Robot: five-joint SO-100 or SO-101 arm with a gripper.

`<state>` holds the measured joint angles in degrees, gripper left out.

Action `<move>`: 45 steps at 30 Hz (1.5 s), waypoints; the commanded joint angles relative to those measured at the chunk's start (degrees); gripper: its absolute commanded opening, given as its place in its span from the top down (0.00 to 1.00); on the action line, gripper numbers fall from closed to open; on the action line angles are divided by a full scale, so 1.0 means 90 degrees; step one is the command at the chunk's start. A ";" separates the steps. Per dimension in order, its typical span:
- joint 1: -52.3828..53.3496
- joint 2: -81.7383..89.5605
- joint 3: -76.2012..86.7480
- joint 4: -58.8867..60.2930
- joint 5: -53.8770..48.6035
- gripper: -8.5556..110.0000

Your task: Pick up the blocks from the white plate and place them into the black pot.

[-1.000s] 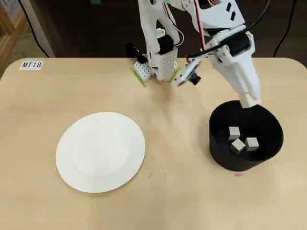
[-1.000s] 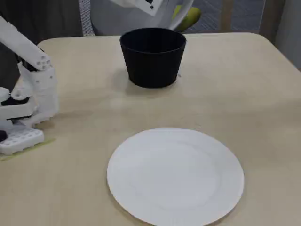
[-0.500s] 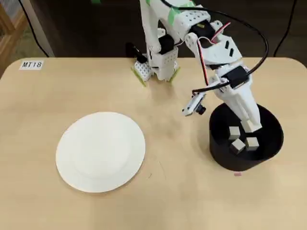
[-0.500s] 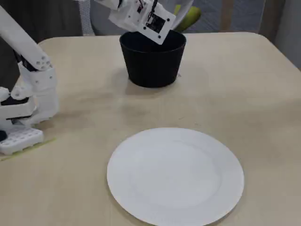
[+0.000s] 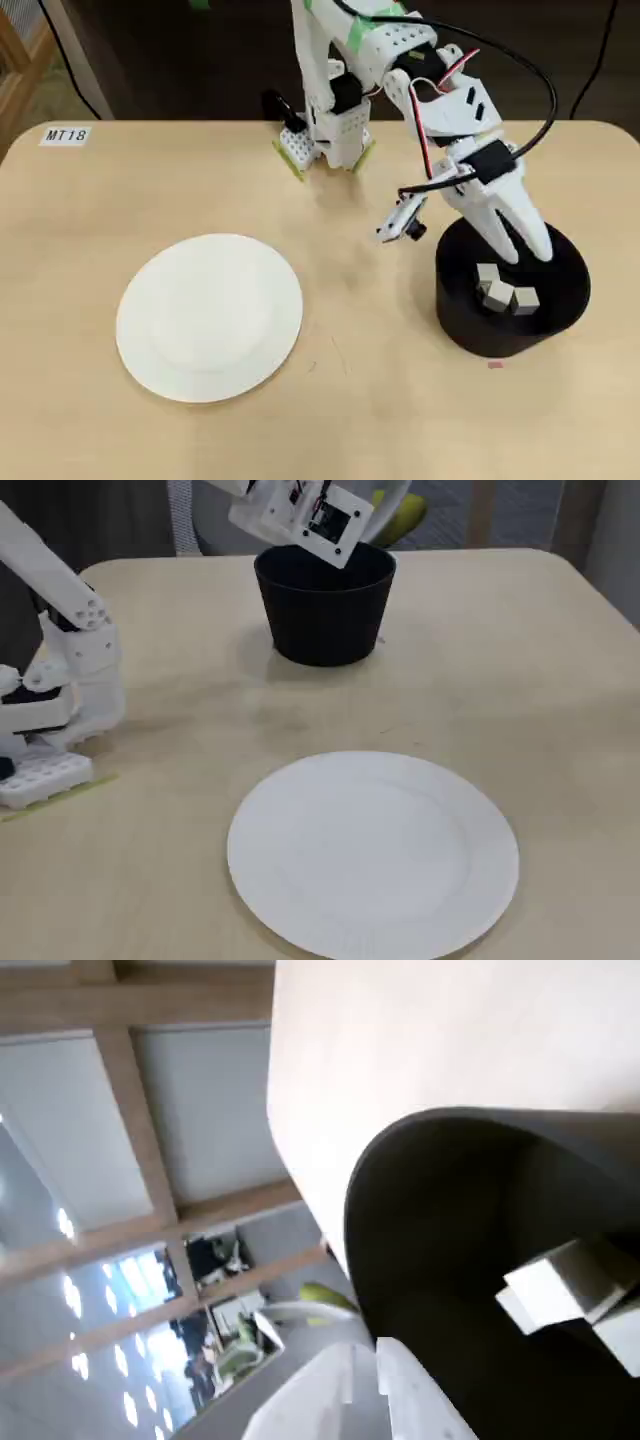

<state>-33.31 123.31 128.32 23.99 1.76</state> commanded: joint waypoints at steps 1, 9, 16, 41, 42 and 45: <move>0.0527 0.0889 0.0000 0.0752 -0.0039 0.95; 0.2734 0.3701 -0.0049 0.3633 -0.0293 0.95; 0.3447 0.5508 0.0625 0.5137 -0.0557 0.95; 0.3086 0.7002 0.3545 0.5127 -0.0488 0.95; 0.3047 0.7002 0.3652 0.5059 -0.0479 0.95; 0.2998 0.7002 0.3926 0.4951 -0.0459 0.95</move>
<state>-5.98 185.98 162.77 70.14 -2.72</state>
